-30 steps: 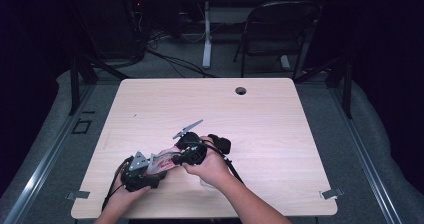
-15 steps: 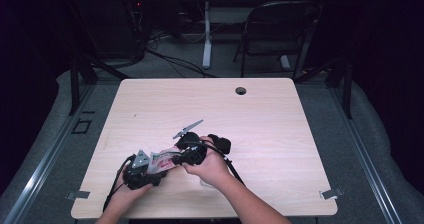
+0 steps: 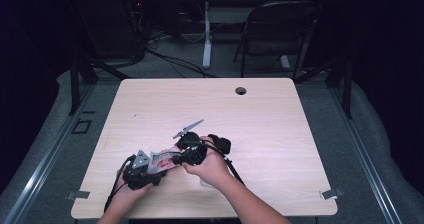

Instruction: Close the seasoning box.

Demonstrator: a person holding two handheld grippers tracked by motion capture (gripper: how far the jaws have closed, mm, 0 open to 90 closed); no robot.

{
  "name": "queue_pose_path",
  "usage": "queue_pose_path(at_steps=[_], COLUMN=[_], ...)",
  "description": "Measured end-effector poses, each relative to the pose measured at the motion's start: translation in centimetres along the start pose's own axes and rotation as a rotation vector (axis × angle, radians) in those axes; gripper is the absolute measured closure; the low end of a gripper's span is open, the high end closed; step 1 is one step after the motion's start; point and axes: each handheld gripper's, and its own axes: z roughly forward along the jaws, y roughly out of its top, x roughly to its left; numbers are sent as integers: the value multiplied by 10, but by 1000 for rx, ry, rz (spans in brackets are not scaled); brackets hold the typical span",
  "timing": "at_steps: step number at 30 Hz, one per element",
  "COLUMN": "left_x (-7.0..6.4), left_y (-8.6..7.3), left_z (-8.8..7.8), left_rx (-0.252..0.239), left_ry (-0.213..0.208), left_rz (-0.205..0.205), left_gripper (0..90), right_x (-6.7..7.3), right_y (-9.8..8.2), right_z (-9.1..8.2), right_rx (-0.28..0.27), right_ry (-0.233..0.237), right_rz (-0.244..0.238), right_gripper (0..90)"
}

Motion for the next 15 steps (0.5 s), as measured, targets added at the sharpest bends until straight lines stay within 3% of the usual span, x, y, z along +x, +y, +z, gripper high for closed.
queue_pose_path(at_steps=[15], left_x=[-2], left_y=[1], left_z=[1], left_rx=[4], left_ry=[9], left_rz=[-8], left_gripper=[329], right_x=[0], right_y=[0], right_z=[0], right_rx=[-2], right_ry=[-1], right_rz=[5], right_gripper=[900])
